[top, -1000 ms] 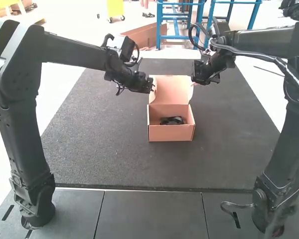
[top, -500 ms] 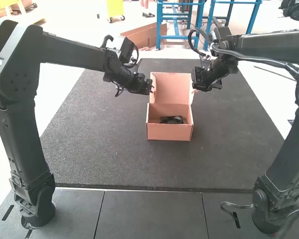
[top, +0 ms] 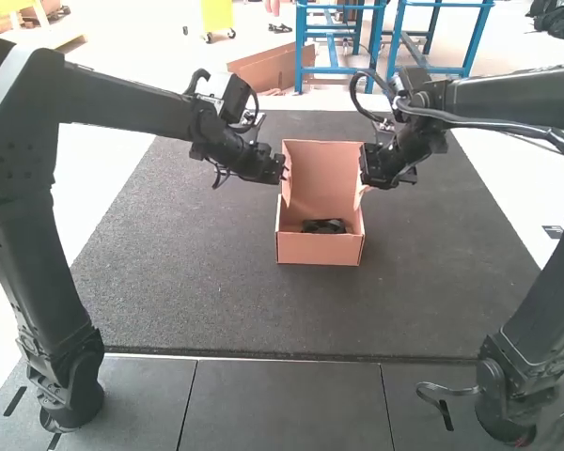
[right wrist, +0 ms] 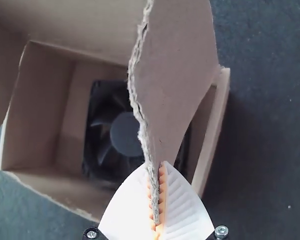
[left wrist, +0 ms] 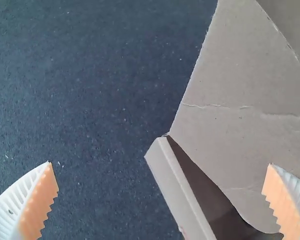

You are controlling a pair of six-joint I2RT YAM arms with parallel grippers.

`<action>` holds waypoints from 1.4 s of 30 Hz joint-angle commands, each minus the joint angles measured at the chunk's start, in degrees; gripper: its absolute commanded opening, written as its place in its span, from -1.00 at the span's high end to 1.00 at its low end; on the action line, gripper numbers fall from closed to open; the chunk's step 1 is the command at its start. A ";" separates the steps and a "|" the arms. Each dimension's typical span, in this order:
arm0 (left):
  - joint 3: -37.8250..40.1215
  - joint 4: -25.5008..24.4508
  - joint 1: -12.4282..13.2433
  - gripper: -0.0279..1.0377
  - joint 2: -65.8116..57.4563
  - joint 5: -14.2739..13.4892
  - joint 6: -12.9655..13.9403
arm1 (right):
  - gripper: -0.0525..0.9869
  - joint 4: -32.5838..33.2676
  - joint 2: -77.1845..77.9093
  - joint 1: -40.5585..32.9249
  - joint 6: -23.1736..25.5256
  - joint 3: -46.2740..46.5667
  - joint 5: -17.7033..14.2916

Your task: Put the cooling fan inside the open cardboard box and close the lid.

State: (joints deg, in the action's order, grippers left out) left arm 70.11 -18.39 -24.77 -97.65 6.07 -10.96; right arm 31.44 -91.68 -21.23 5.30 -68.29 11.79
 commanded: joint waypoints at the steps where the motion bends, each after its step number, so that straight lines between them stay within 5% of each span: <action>1: -0.41 0.38 -0.63 -0.88 2.28 0.79 0.41 | 0.91 0.38 1.85 -1.53 -0.38 1.93 -0.37; 21: -5.33 -3.23 -0.10 -0.87 6.77 1.49 2.00 | 0.90 -0.42 5.46 -2.23 -2.31 9.67 -3.79; 24: -5.15 -4.11 0.25 -0.88 7.12 1.41 2.70 | 0.59 -1.91 5.46 -2.23 -1.61 9.67 -4.23; 29: -4.28 -3.93 2.19 -0.88 7.21 1.32 2.96 | -0.78 -2.88 5.46 -2.32 -0.82 8.61 -5.46; 42: 3.99 0.38 3.07 -0.87 5.71 -8.00 3.14 | -0.86 -1.03 10.73 -1.88 -1.96 6.68 -3.35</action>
State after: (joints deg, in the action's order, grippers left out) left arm 70.32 -18.72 -21.71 -91.96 1.06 -8.69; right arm 30.57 -84.42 -22.81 3.84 -58.96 7.60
